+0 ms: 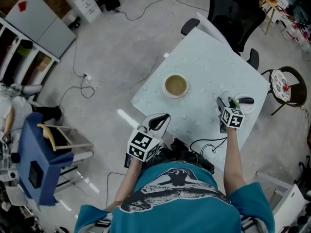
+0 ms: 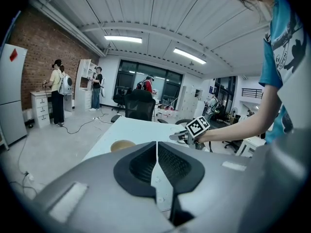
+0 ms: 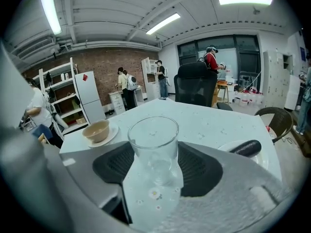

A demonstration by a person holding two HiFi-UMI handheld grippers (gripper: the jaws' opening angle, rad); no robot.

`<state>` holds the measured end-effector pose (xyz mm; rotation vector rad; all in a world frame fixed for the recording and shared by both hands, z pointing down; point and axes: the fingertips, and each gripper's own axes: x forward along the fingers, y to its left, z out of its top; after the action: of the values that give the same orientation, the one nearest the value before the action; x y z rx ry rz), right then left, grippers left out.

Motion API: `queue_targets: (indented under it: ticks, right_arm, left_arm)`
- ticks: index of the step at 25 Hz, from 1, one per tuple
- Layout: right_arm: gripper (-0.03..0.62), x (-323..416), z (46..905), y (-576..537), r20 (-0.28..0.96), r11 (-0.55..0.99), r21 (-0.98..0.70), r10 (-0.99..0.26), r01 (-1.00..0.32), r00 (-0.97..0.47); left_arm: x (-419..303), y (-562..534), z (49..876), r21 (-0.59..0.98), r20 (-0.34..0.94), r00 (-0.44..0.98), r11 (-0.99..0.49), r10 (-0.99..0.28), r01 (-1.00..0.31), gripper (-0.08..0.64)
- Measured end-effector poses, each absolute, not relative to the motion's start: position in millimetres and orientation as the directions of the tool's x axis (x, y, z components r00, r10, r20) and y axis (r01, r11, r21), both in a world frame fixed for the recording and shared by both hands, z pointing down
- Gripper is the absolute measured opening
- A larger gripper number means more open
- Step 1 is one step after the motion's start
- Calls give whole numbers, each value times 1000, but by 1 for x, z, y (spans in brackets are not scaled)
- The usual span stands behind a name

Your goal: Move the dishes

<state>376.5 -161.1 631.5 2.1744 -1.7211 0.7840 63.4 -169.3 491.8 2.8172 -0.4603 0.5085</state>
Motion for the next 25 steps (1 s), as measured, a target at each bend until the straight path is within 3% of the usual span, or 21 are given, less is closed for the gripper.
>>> queue_targets:
  ticks: [5,15,25]
  right_arm:
    - [330,370,619,-157,554,-256,-106,-817,-961,156]
    - [331,366,547,-164,413,-230,-94,-894,-969,172]
    - [310,310,525,-204,383,-54,-102,-924,-993,11]
  left_arm:
    - [59,-166,491,185,374,889,-918,-264,-350,23]
    - [49,-162,494,192,380,882,-909,-279,-371,23]
    - [35,-162,491,182,376,868,-893,-324,-411,23]
